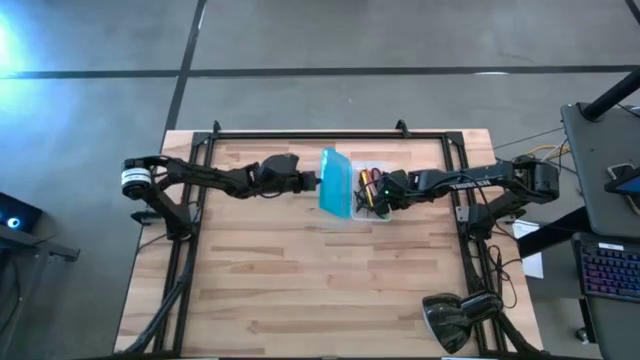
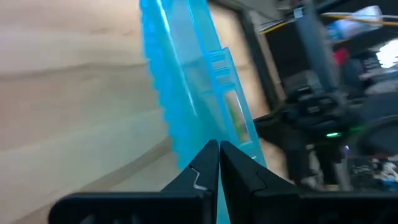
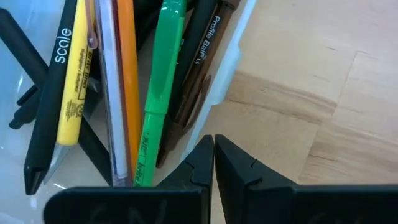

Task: Pick & place school supplies into a supply box
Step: Close the supply box

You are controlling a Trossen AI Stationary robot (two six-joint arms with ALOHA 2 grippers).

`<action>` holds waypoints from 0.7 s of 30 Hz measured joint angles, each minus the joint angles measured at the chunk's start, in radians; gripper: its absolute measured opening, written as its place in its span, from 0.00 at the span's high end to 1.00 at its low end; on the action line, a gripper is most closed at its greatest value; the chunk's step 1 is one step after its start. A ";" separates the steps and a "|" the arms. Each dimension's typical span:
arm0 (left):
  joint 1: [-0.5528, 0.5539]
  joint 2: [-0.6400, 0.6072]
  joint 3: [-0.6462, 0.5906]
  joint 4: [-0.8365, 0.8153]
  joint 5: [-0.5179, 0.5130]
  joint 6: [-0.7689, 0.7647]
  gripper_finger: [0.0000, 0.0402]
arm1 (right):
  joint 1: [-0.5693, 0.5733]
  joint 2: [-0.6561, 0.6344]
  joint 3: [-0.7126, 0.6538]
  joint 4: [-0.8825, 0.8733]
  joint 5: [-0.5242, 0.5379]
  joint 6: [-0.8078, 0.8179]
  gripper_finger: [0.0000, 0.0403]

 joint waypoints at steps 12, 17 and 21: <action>-0.001 0.008 0.124 -0.002 0.030 0.120 1.00 | 0.002 0.000 0.000 0.140 -0.024 -0.087 0.98; -0.003 0.029 0.124 0.008 0.045 0.103 1.00 | 0.002 0.000 0.000 0.164 -0.023 -0.075 0.98; -0.012 0.059 0.125 0.079 0.065 0.081 1.00 | 0.001 0.000 0.000 0.166 -0.047 -0.074 0.98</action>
